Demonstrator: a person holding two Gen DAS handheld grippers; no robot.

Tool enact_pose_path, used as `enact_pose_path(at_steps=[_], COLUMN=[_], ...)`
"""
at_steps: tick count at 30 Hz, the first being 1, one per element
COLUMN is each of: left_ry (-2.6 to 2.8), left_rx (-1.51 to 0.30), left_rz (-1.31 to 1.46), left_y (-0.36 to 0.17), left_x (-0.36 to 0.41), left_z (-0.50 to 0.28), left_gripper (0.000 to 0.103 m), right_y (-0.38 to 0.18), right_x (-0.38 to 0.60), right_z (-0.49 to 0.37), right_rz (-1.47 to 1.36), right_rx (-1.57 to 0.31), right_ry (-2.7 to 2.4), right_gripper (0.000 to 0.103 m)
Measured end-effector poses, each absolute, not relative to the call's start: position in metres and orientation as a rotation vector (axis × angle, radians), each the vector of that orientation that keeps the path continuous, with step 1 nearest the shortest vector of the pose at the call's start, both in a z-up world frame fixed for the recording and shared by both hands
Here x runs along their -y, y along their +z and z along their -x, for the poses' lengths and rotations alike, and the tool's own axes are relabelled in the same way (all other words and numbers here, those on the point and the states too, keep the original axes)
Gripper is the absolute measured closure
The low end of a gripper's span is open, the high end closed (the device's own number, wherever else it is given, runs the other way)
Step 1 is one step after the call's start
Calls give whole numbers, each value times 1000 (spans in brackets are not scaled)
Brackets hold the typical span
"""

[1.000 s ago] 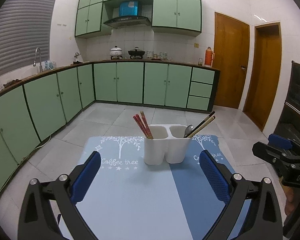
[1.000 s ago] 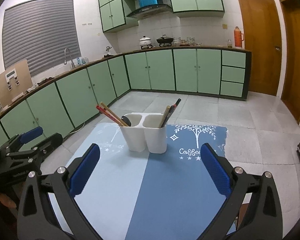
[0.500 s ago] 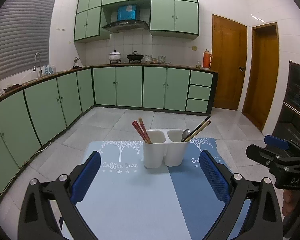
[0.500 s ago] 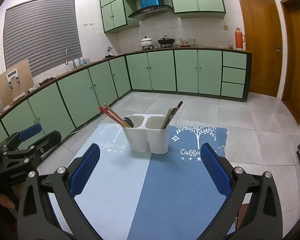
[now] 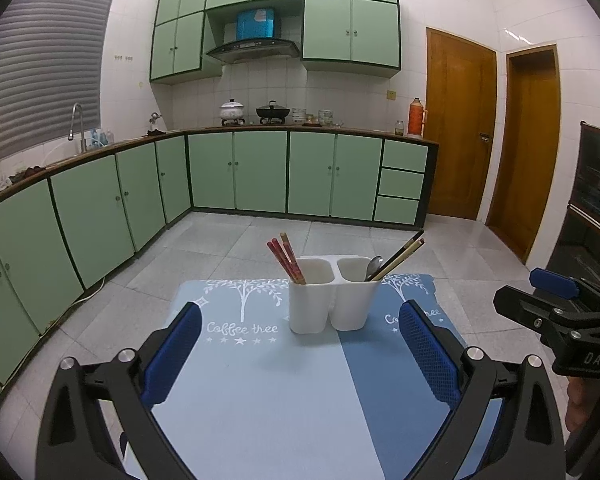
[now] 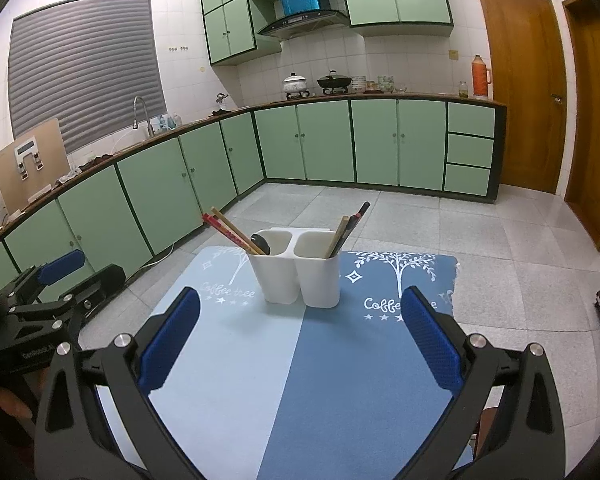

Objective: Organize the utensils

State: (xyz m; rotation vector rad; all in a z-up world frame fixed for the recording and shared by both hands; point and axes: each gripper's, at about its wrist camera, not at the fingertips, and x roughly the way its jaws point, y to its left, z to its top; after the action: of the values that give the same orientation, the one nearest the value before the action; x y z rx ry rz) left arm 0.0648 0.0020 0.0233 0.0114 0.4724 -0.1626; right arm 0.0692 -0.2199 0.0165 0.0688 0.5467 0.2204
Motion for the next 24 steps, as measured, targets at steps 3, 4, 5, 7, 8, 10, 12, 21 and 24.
enact_pose_path(at_steps=[3,4,5,7,8,10,12,21,24], left_ry=[-163,-163,-163,-163,-164,-162,-163,-162,-163], left_rx=[-473,-473,-472,-474,-475,-475,-475,-474,-476], left_rz=[-9,-9,-10,-9,-9,-10,-7,-9,-7], left_y=[24,24,24,23,24,24,24,24,24], left_x=[-2,-2,-2,-2,-2,-3,-3,-3,-3], left_z=[-65,-64,-64,-65,-64,-64,-64,-64,-64], left_gripper=[6,6,6,6,6,6,6,6,6], right_y=[17,17,17,17,17,17,17,17,17], right_x=[219,218,218,218,218,218,218,218,218], right_z=[-69,-69,-69,-69,-69,-69,-69,-69,-69], right_rz=[-69,-69,-68,-68,-68,-68,-68,-68,-68], right_rx=[-546,-547,-547,-547,-547,-547,-547,-547,-547], right_ry=[222,221,221,222,222,222,222,221,221], right_gripper=[6,6,6,6,6,6,6,6,6])
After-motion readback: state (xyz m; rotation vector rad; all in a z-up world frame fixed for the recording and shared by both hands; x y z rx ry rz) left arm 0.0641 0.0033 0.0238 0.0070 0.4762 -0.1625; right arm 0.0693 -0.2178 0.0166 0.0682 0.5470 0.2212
